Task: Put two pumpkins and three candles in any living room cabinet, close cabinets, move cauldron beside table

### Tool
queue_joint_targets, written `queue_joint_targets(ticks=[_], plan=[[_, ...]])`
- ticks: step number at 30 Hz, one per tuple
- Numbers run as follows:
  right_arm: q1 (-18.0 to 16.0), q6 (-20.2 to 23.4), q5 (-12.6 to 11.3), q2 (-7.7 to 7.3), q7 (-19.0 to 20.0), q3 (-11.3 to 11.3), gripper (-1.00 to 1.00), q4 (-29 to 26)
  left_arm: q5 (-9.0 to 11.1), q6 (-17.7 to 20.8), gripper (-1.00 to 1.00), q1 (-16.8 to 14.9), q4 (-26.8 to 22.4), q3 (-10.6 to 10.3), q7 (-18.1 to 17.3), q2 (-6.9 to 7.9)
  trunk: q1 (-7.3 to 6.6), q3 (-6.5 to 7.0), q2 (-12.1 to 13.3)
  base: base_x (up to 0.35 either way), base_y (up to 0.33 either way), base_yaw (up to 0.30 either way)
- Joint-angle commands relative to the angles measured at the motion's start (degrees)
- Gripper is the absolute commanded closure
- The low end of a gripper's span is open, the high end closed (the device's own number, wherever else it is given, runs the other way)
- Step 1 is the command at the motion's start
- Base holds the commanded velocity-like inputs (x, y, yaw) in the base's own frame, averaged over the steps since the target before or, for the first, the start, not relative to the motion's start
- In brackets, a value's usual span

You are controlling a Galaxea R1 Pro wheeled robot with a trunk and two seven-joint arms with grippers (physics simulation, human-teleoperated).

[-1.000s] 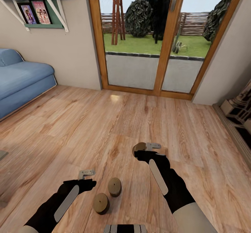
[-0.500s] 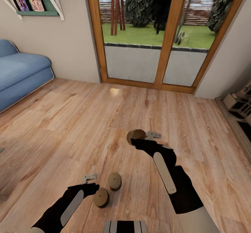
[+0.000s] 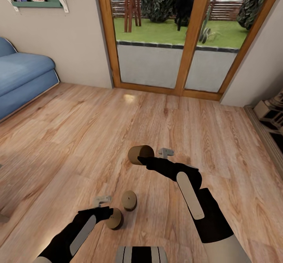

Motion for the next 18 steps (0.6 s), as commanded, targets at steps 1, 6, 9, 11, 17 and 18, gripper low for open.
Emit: queue_joint_targets(ticks=[1,6,9,11,17,18], plan=[[0.0,0.2,-0.4,0.00,-0.2,0.0,1.00,-0.1,0.3,0.1,-1.00,0.0,-0.1,-0.5,0.4,0.04,-0.01,-0.04,0.0,0.000,0.000,0.000],[0.0,0.3,-0.3,-0.02,-0.2,0.1,1.00,0.0,-0.5,0.0,-1.00,0.0,-0.1,-0.8,0.0,-1.29,0.02,-0.26,0.0,0.000,0.000,0.000],[0.0,0.3,-0.3,-0.02,-0.2,0.1,1.00,-0.1,-1.4,0.0,-1.00,0.0,-0.1,-0.9,0.0,-1.94,0.09,-0.93,-0.1,0.000,0.000,0.000],[0.0,0.3,-0.3,-0.02,-0.2,0.1,1.00,-0.1,-2.2,0.0,-1.00,0.0,-0.1,-0.8,0.0,-2.15,0.14,-1.37,-0.1,0.000,0.000,0.000],[0.0,0.3,-0.3,-0.02,-0.2,0.1,1.00,-0.1,-2.6,0.0,-1.00,0.0,-0.1,-0.8,0.3,-2.39,0.22,-2.04,-0.1,0.000,0.000,0.000],[0.0,0.3,-0.3,-0.02,-0.2,0.1,1.00,-0.1,-2.6,0.0,-1.00,0.0,-0.1,-0.8,0.3,-2.39,0.25,-2.26,-0.2,0.000,0.000,0.000]])
